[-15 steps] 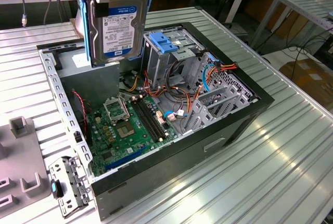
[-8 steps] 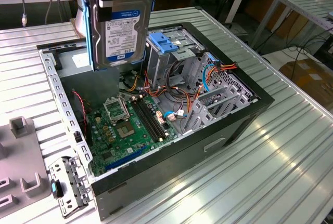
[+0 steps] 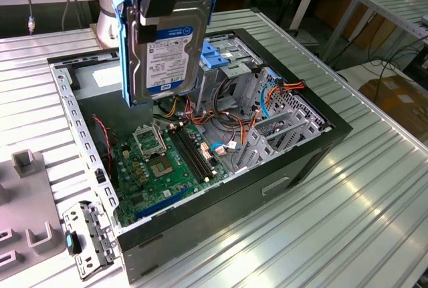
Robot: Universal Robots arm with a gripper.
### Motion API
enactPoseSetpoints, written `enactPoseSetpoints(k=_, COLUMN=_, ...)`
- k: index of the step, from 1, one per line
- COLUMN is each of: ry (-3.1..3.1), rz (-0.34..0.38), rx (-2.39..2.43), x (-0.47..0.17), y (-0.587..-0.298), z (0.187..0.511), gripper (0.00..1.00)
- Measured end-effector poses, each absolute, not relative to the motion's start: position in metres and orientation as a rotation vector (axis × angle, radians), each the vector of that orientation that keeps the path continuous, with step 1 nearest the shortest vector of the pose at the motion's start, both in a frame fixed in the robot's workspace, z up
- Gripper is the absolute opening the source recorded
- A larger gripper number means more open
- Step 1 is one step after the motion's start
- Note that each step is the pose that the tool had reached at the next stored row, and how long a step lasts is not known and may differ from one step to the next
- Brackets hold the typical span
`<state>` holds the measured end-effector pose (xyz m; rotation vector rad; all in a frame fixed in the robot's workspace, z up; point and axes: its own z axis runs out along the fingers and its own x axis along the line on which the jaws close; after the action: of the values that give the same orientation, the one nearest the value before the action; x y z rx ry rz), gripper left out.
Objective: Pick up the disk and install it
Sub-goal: 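Insert the disk into the insertion slot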
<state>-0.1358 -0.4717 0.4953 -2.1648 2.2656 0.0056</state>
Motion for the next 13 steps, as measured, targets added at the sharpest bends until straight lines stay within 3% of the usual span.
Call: enactPoseSetpoints(k=13, ry=2.267, rz=0.003, rx=-2.166, x=-0.096, y=-0.477, z=0.495, gripper=0.37)
